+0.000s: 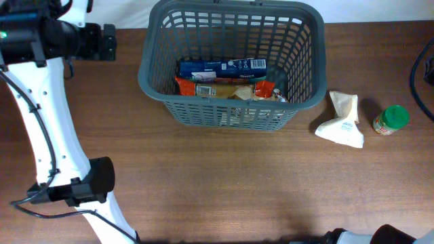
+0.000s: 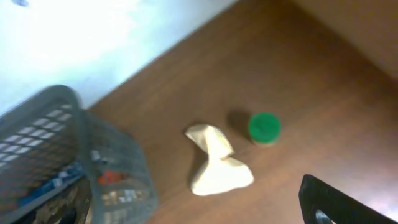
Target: Pack container
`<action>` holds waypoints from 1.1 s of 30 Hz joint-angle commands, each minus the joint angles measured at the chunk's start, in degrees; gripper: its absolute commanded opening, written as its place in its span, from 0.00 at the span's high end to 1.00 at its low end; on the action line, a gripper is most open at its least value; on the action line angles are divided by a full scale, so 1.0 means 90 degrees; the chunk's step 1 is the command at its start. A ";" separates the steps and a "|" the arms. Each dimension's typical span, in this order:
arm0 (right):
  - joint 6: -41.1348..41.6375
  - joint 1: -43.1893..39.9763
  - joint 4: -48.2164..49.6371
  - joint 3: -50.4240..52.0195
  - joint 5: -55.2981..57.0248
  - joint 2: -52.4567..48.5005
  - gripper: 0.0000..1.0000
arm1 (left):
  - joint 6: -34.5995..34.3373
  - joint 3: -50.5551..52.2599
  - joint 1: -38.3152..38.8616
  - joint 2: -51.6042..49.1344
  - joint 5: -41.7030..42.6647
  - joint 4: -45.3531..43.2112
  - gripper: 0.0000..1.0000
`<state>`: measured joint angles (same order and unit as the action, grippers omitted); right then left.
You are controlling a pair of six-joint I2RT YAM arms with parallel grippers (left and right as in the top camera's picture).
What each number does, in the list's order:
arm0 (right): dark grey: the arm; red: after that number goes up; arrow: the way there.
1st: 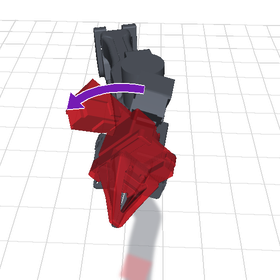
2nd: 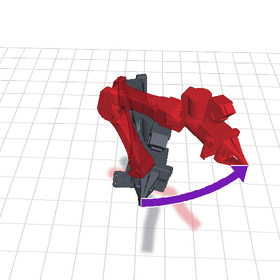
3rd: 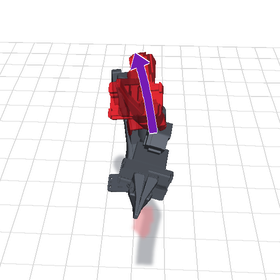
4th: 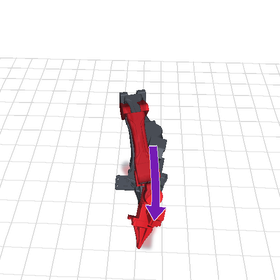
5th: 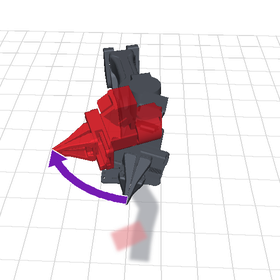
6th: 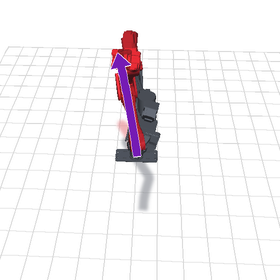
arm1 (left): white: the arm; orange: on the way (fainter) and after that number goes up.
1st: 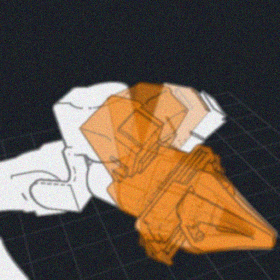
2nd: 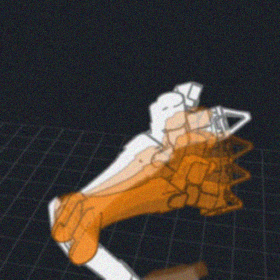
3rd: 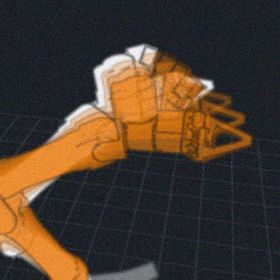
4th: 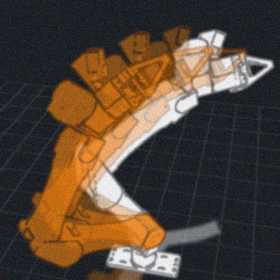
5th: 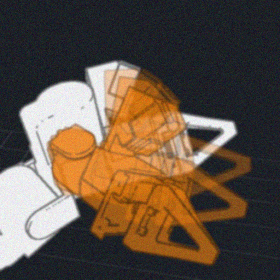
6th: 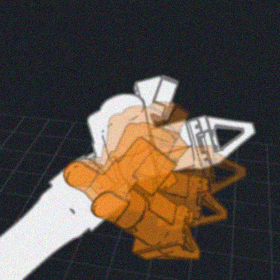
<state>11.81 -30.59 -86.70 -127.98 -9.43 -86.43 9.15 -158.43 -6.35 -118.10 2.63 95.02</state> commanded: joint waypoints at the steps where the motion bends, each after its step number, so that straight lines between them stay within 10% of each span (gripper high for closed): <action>1: 0.0124 -0.0034 -0.0063 0.0362 0.0814 -0.0500 0.01 | -0.0107 0.0017 -0.0146 0.0005 0.0160 0.0083 0.01; 17: 0.0702 -0.0109 0.0357 0.0546 0.1511 -0.4017 0.12 | -0.0107 0.0017 -0.0148 0.0005 0.0160 0.0095 0.01; 33: 0.0602 -0.0187 0.0952 0.0561 0.1438 -0.4959 0.03 | -0.0107 0.0017 -0.0148 0.0005 0.0160 0.0095 0.01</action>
<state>17.12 -31.86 -78.11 -123.09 3.20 -129.10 9.10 -158.43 -7.49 -118.15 3.22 95.83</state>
